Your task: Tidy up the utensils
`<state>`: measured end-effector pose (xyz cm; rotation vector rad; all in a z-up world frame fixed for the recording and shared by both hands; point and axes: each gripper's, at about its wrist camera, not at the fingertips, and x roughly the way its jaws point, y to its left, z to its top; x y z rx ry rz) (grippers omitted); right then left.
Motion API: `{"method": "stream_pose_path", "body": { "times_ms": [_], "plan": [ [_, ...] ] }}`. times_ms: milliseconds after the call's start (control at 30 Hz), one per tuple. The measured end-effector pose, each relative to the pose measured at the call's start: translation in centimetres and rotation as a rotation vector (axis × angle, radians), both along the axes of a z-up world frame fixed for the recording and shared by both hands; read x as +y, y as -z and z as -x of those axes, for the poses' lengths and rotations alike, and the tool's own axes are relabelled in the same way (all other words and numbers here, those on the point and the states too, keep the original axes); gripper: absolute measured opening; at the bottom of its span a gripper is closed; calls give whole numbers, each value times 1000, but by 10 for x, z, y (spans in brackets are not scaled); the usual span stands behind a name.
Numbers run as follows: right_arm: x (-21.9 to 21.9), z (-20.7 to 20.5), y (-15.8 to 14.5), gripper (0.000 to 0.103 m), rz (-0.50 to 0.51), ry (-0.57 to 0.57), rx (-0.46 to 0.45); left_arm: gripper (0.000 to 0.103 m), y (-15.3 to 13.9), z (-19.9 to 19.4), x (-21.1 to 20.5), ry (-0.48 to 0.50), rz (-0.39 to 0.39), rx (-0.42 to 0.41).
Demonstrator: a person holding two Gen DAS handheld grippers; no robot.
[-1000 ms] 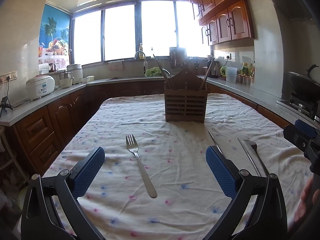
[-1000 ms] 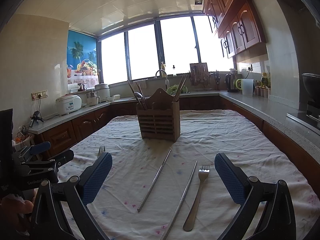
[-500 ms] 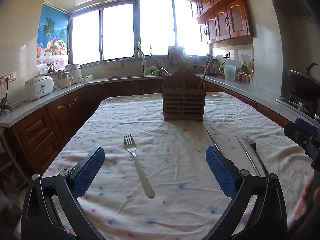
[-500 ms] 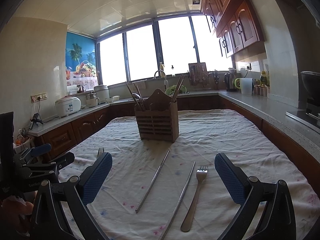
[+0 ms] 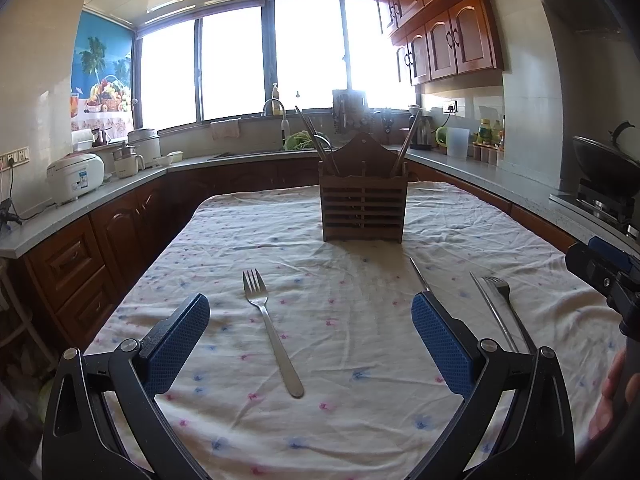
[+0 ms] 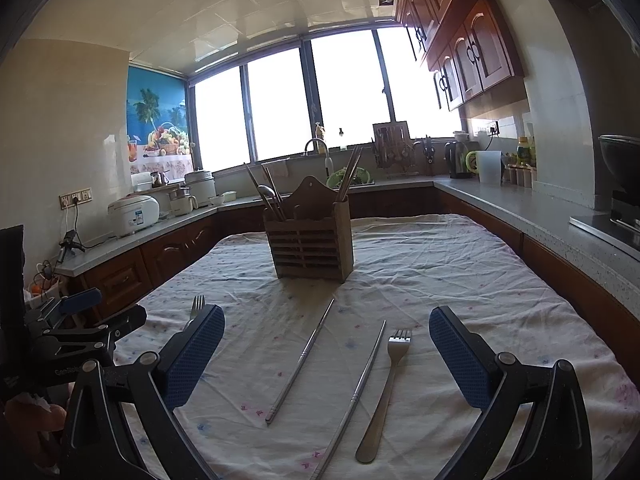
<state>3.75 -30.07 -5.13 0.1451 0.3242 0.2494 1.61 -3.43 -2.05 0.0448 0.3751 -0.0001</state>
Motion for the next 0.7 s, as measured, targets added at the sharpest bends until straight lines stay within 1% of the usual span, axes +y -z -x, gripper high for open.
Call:
{"method": "stream_pose_path", "body": {
  "times_ms": [333,700],
  "plan": [
    [-3,-1,-1,103,-5,5,-3,103,-1,-3,-5,11,-5,3],
    [-8,-6,-1,103,-9,14,15,103,-5,-6,-10,23,-3,6]
  ]
}}
